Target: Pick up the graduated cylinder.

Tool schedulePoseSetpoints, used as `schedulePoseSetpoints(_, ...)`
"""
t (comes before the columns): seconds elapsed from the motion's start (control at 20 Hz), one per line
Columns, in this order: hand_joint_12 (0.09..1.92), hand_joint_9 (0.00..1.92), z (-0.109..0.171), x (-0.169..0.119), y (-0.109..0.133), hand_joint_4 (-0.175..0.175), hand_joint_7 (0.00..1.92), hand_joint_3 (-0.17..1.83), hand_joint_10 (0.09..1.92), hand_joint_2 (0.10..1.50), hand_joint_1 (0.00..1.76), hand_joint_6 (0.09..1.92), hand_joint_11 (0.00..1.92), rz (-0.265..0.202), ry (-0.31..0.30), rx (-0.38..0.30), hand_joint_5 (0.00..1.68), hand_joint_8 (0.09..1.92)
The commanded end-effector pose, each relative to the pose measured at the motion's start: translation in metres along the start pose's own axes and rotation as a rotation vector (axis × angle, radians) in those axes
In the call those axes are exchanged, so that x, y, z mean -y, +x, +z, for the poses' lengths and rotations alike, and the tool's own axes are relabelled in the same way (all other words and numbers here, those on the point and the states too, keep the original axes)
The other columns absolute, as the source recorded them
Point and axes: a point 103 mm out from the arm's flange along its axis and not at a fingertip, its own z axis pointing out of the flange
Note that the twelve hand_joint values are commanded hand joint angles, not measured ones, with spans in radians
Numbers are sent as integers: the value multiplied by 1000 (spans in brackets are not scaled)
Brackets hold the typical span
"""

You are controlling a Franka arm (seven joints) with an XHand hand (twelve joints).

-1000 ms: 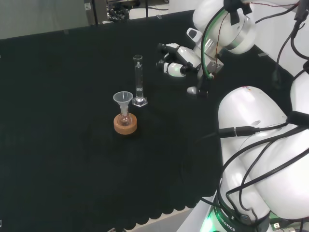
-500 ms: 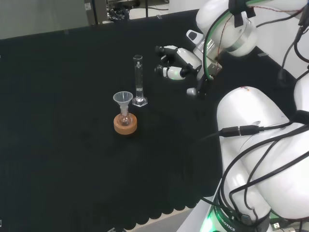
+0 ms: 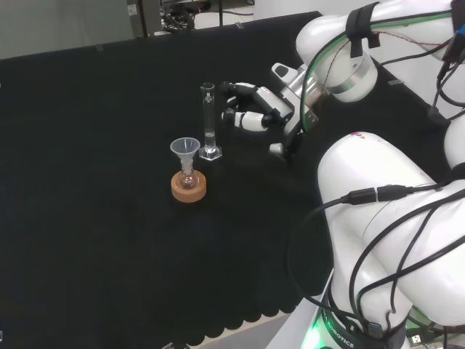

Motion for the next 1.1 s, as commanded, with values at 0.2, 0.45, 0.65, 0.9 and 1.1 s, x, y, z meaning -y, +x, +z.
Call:
schedulePoseSetpoints(0.2,1311,578,25,-8,-9,-66,353,-175,610,1039,917,87,339,-59,40,-60,493,685)
schedulePoseSetpoints(0.45,1288,639,34,-13,-8,-67,420,-175,571,1026,966,87,382,-79,53,-92,496,658)
schedulePoseSetpoints(0.65,1282,647,42,-16,-8,-66,421,-175,556,1021,986,87,400,-83,44,-111,503,646)
schedulePoseSetpoints(0.9,1249,664,45,-21,-9,-61,433,-175,542,1017,1021,87,446,-86,9,-133,555,646)
schedulePoseSetpoints(1.1,1220,685,46,-25,-11,-51,454,-175,527,1017,1040,98,489,-86,-9,-156,620,645)
